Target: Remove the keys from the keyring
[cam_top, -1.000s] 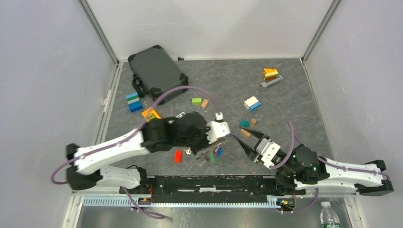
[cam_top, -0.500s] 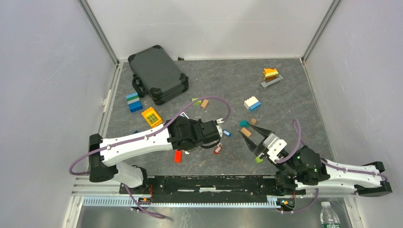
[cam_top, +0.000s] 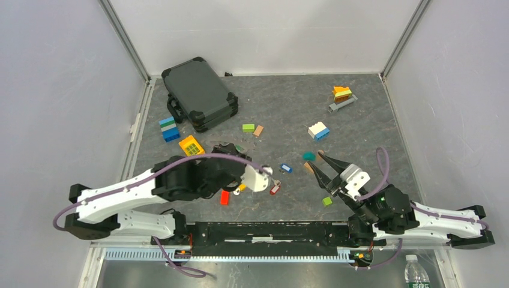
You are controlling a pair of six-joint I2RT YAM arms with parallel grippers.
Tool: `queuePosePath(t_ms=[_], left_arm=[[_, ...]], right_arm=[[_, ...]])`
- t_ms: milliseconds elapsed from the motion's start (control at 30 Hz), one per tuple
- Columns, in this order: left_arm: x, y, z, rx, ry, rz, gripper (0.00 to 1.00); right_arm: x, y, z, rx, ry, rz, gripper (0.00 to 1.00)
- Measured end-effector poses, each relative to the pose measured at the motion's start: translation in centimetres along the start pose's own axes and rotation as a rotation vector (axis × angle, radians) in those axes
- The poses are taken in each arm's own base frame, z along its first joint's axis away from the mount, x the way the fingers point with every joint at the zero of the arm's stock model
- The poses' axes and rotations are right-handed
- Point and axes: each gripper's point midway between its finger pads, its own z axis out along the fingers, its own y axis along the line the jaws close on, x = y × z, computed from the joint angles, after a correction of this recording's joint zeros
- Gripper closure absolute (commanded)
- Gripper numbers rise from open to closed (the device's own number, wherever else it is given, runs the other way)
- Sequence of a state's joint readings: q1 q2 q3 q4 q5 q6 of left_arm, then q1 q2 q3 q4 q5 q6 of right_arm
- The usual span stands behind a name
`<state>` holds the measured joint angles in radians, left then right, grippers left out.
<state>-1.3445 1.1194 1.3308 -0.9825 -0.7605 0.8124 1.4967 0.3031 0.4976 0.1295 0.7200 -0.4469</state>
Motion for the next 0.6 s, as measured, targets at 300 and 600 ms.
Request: queuePosePath(t_ms=[300, 600], left_arm=[[-3.9, -0.4, -5.3, 0.098, -0.508, 0.233, 0.98], [-8.8, -0.8, -11.5, 0.119, -0.955, 0.388, 0.98]], right_arm=[[-1.2, 0.5, 0.2, -0.048, -0.020, -0.002, 0.56], [-3.6, 3.5, 0.2, -0.234, -0.116, -0.005, 0.55]])
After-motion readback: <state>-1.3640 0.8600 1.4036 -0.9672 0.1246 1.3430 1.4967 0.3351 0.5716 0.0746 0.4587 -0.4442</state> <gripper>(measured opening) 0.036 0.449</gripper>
